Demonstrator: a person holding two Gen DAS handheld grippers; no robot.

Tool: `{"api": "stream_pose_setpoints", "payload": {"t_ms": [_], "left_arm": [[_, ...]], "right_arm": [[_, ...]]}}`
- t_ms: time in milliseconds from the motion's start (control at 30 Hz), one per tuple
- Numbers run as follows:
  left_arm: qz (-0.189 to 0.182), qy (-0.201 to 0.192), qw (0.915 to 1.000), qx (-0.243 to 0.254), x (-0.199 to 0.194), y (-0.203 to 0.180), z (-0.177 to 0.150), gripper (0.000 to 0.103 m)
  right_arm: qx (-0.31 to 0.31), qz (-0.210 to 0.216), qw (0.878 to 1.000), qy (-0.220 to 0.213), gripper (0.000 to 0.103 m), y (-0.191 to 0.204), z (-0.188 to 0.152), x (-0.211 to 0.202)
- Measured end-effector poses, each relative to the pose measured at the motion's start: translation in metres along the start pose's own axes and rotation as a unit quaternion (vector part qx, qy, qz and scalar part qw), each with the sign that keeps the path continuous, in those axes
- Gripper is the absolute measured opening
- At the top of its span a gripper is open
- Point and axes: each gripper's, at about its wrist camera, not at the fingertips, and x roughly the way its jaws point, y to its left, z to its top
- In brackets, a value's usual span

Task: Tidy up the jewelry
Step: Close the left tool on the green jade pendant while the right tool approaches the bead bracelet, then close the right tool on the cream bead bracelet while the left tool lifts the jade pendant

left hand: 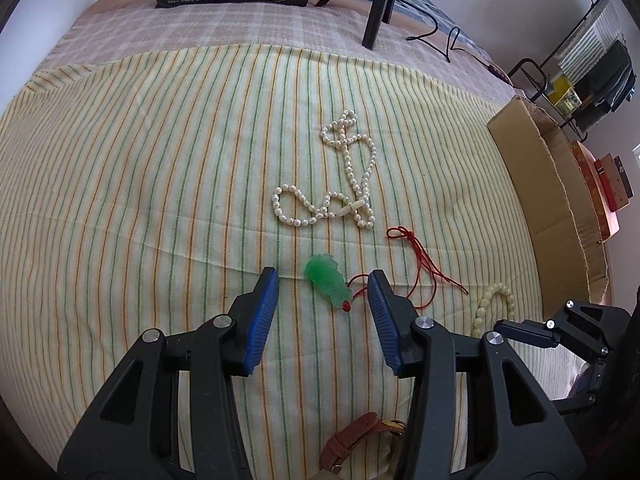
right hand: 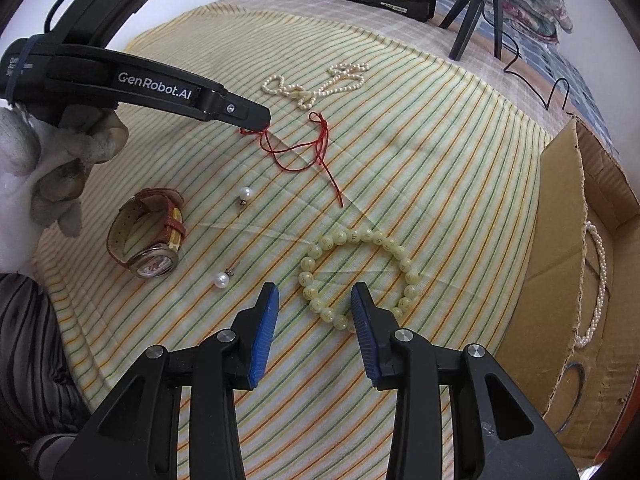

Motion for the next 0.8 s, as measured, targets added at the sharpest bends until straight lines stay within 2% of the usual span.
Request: {"api": "stream_pose_setpoints", "payload": {"t_ms": [100,167,233,400,533,667,800], "left_arm": [[0.014,-0.001,0.9996,0.026,0.0009,-0.0053,-0.0039,0.047],[0.028,-0.002,0.9989,0.037,0.0028,-0.006,-0.0052,0.04],[0.028,-0.002,0.999,0.035,0.0033,-0.0044,-0.0042,0.038],[0.037,-0.006,0.9987,0.035,0.0039,-0.0007,-0.0008,0.016],[0.037,-0.009,0.9983,0.043,0.0027,0.0001,-0.0015,0.015],[0.039,-0.014,0.9983,0.042,0.0027,-0.001,-0.0014,0.015],[0.036,-0.018,0.9984,0.04,-0.0019,-0.0003,-0.0042,0.014]], "right_arm": [[-0.001,0.0,1.0,0.001,0.036,-0.0008,0.0011,0.0022],[-0.001,0.0,1.0,0.002,0.036,-0.0013,0.0012,0.0027],[-0.001,-0.001,1.0,0.003,0.036,-0.0014,0.0016,0.0033],[-0.008,-0.01,1.0,0.008,0.033,0.0011,0.0036,0.0057],[-0.008,-0.009,1.0,0.01,0.024,-0.0006,0.0044,0.0067],[-0.007,-0.01,1.0,0.01,0.008,-0.0027,0.0053,0.0078],[-0.012,-0.015,1.0,0.008,0.006,-0.0004,0.0046,0.0068]]}}
